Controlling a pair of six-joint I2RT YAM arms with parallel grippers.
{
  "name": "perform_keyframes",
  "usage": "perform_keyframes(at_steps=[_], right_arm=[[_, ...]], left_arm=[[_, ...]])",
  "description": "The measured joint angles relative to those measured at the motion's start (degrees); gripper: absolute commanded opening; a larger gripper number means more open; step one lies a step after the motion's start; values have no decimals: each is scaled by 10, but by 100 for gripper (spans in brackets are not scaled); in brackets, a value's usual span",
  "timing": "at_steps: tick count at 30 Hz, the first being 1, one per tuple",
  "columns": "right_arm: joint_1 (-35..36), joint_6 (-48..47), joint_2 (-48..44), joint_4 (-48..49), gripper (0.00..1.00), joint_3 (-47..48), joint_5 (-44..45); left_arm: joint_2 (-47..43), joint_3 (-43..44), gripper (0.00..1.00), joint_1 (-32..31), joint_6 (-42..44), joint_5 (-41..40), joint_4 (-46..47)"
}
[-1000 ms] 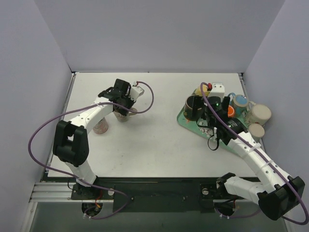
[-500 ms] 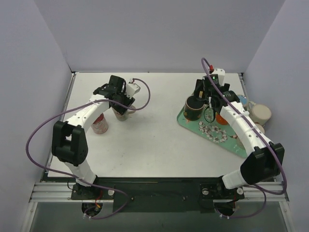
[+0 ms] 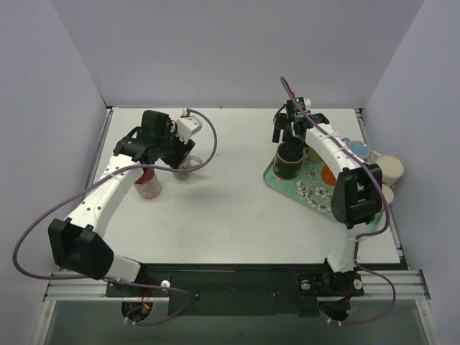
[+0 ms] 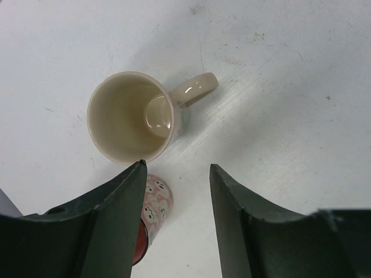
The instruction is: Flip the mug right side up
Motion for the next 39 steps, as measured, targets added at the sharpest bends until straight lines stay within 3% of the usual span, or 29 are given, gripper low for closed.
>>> perform_keyframes(at_steps=[9, 17, 27, 33, 39], right_arm=[[-1, -6, -20, 8, 73, -51, -21], [6, 12, -136, -5, 72, -181, -30], [-7, 3, -228, -52, 73, -269, -21], [-18, -16, -229, -102, 78, -257, -26], [-18, -32, -215, -135, 89, -120, -27]], left_arm=[[-3, -34, 57, 0, 3, 7, -2], [-13, -34, 58, 0, 2, 17, -2], [-29, -41, 58, 0, 2, 23, -1], [-37, -50, 58, 0, 2, 28, 1], [-37, -58, 58, 0, 4, 33, 4]])
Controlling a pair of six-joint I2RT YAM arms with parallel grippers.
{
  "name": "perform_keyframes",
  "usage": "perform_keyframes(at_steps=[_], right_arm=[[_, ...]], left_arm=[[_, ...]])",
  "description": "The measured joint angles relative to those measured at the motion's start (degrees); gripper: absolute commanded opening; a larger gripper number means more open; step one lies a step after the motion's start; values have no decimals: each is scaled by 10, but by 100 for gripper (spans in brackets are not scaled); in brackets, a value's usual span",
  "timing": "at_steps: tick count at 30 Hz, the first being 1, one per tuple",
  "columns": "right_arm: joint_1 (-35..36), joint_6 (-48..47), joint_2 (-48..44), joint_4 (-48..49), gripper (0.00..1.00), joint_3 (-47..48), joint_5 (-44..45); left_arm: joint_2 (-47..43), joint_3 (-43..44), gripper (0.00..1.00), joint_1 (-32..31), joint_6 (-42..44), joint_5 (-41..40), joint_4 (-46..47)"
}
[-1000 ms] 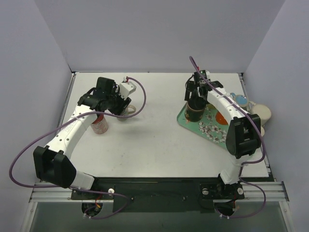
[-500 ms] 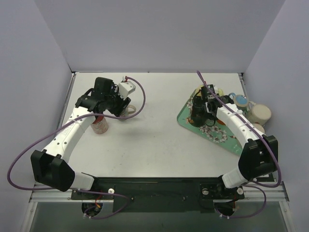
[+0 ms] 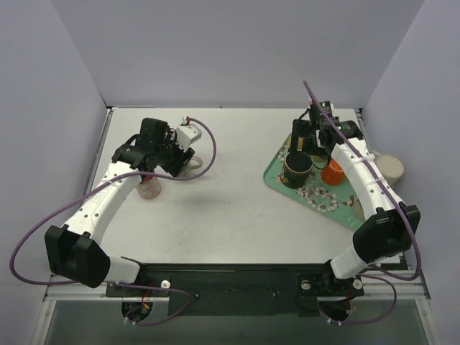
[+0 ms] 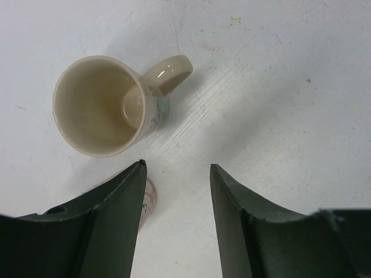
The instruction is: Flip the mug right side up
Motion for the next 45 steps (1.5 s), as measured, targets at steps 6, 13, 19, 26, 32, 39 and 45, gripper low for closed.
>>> perform_keyframes(at_steps=[6, 13, 19, 26, 32, 39, 45], right_arm=[[8, -14, 125, -30, 89, 195, 18], [19, -24, 316, -89, 72, 317, 41], [20, -16, 405, -130, 69, 370, 76], [18, -12, 453, -157, 65, 426, 83], [18, -16, 505, -183, 40, 461, 85], [15, -24, 526, -214, 0, 462, 73], [16, -34, 513, -204, 0, 459, 52]], left_arm=[[0, -6, 58, 0, 1, 1, 1], [0, -16, 58, 0, 1, 2, 9], [0, -28, 58, 0, 3, 7, 12], [0, -33, 58, 0, 3, 13, 15], [0, -34, 58, 0, 2, 17, 16], [0, -35, 58, -1, 2, 19, 17], [0, -34, 58, -1, 2, 21, 17]])
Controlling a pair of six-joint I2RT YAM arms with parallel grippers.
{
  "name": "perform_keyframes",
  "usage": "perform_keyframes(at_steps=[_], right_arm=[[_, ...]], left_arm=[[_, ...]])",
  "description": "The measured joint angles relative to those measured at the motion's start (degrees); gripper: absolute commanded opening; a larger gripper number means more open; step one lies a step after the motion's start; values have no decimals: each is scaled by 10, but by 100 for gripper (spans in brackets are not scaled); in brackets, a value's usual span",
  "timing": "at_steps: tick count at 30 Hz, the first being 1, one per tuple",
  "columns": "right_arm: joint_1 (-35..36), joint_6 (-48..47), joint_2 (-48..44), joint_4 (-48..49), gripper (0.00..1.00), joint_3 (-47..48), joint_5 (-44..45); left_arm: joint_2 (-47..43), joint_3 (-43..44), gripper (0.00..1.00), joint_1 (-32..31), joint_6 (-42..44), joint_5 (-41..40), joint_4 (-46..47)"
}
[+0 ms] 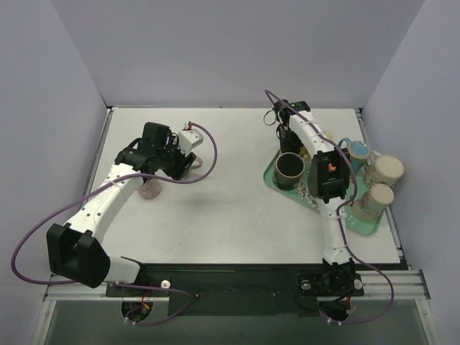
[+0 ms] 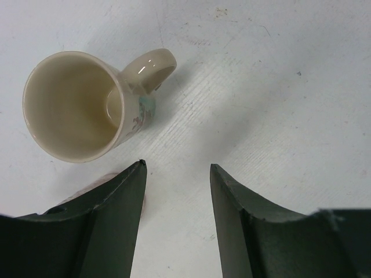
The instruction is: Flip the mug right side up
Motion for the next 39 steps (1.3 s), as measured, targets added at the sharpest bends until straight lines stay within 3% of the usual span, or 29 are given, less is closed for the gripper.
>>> perform_keyframes(at_steps=[3, 12, 22, 26, 28, 33, 39], right_arm=[[3, -12, -47, 37, 0, -48, -14], [21, -61, -347, 219, 0, -325, -58], [7, -104, -381, 315, 0, -443, -110], [9, -110, -432, 363, 0, -492, -148], [18, -120, -473, 378, 0, -519, -160], [59, -153, -584, 384, 0, -553, -172], [123, -153, -686, 408, 0, -572, -229]], left_arm=[[0, 0, 58, -1, 0, 1, 0], [0, 1, 58, -11, -1, 1, -4], [-2, 5, 59, -19, -1, 20, -14], [-4, 22, 64, -19, 2, 70, -37], [-6, 38, 72, -19, 5, 111, -62], [-16, 78, 77, -16, 5, 219, -98], [-38, 110, 82, -15, -52, 331, -88]])
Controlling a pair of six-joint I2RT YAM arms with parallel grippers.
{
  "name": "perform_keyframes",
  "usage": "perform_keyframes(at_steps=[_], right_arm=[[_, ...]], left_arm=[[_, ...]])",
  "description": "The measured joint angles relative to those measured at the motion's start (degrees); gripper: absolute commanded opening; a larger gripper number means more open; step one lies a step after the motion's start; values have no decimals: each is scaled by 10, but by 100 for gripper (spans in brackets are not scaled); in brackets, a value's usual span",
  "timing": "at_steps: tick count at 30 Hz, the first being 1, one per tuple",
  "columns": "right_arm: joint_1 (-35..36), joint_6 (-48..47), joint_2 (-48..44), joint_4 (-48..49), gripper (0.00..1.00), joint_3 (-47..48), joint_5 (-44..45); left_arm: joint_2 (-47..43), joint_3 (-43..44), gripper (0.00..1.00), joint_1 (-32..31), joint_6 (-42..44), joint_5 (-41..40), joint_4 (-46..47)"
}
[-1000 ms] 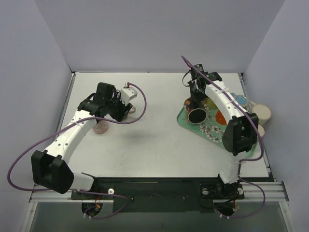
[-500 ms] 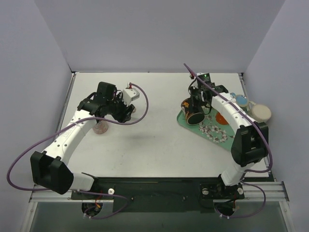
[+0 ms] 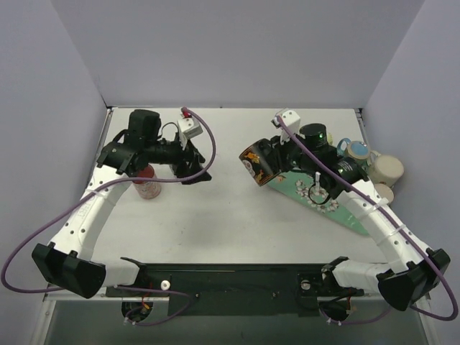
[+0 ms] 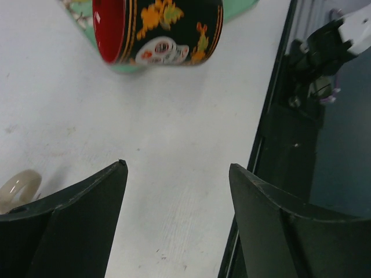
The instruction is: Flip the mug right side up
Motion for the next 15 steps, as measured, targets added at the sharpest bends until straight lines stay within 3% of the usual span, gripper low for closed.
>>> perform_keyframes(at_steps=[9, 15], right_arm=[[93, 67, -40, 44, 0, -19, -64], [127, 83, -40, 52, 0, -19, -81]], left_arm=[[0, 0, 88, 7, -184, 123, 176], [29, -6, 88, -8, -211, 135, 219]])
